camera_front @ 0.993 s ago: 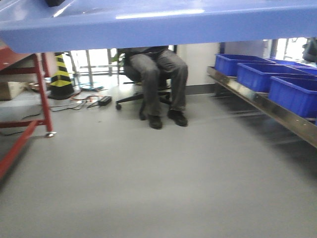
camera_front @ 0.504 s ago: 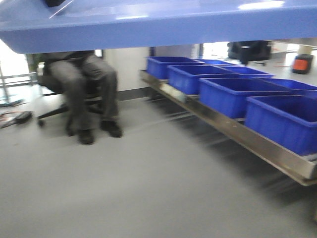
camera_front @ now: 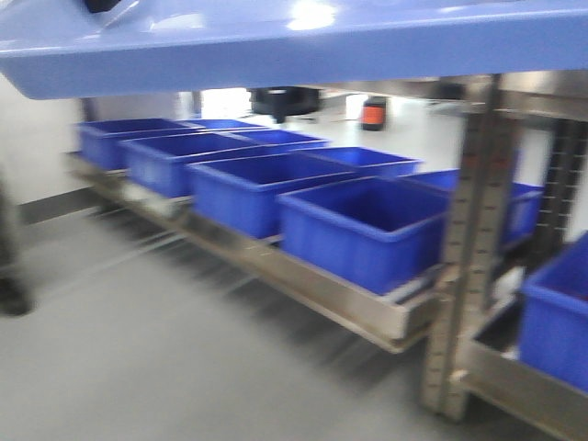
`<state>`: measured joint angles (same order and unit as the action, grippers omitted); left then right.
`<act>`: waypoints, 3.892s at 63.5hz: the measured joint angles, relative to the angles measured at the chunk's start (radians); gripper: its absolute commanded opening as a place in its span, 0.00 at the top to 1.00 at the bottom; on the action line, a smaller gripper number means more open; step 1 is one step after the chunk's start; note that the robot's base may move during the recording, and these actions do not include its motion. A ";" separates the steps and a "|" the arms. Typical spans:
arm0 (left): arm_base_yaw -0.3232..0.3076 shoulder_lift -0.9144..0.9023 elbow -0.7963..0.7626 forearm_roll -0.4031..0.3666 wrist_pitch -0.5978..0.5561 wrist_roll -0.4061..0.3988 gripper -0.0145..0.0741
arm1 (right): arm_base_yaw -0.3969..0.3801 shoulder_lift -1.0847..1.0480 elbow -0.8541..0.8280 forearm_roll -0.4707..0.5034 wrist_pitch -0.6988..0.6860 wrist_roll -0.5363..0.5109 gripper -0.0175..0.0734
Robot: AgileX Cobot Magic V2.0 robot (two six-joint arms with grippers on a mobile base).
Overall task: Grab blue tray and place on right shelf
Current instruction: 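Drive up to the steel shelf rack holding the tray, then lower the tray onto the upper shelf with both grippers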
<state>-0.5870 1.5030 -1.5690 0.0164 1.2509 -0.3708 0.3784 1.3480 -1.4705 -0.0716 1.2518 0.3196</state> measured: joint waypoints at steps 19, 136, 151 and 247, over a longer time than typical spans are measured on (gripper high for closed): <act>0.000 0.000 0.000 0.000 0.000 0.002 0.89 | 0.000 0.000 0.000 0.000 0.000 0.000 0.77; 0.000 0.000 0.000 -0.003 0.000 0.002 0.89 | 0.000 0.000 0.000 -0.002 0.000 0.000 0.77; 0.000 0.000 0.000 -0.003 0.000 0.002 0.89 | 0.000 0.000 0.000 -0.002 0.000 0.000 0.77; 0.102 0.111 -0.187 0.005 -0.016 0.068 0.89 | -0.012 0.079 -0.112 0.004 -0.054 -0.018 0.77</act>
<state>-0.4850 1.6145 -1.7558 0.0211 1.2349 -0.3032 0.3661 1.4270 -1.5823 -0.0674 1.1982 0.3017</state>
